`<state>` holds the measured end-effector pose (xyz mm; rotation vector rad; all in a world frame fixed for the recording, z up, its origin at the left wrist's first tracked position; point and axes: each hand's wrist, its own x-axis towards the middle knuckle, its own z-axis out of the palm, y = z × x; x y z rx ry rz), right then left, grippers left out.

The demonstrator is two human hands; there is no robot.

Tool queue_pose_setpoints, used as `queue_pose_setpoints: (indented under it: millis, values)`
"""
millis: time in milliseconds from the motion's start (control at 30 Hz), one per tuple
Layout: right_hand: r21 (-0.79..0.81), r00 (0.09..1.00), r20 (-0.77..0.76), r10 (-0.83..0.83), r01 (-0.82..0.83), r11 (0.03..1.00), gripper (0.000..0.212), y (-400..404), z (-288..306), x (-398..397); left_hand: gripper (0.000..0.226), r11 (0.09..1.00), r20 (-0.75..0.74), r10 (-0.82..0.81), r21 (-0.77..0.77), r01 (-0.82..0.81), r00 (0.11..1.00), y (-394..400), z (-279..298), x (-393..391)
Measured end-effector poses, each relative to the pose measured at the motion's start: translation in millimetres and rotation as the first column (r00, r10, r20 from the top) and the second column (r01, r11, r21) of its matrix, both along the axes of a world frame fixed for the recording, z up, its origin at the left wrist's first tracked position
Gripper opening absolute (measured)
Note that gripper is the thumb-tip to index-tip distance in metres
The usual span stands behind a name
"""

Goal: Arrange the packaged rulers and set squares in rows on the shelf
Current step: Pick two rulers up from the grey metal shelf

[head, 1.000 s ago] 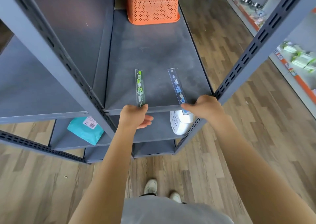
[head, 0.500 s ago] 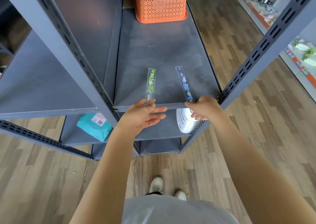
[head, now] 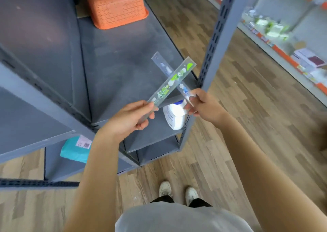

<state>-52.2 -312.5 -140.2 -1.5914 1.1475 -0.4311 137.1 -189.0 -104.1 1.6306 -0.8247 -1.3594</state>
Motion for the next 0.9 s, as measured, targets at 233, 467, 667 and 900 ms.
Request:
queue_pose_setpoints:
  millis: [233,467,667,900]
  values:
    - [0.023,0.988,-0.110,-0.110,0.113,0.993,0.018,13.6,-13.1,-81.6,0.022,0.969,0.080,-0.248,0.007,0.248,0.965,-40.0,-2.6,-58.2]
    - [0.010,0.914,-0.293,-0.281,0.296,0.955,0.018,26.2,-31.2,-196.0,0.027,0.926,0.238,-0.360,-0.023,0.376,0.902,-89.5,-14.6,-160.5]
    - [-0.055,0.743,-0.401,-0.536,0.564,0.824,0.026,37.6,-35.8,-310.5,0.029,0.924,0.258,-0.363,-0.025,0.381,0.895,-126.5,-28.9,-275.7]
    - [-0.106,0.547,-0.366,-0.753,0.779,0.618,0.047,46.7,-31.5,-412.2,0.017,0.853,0.300,-0.488,-0.033,0.520,0.820,-144.4,-34.2,-390.1]
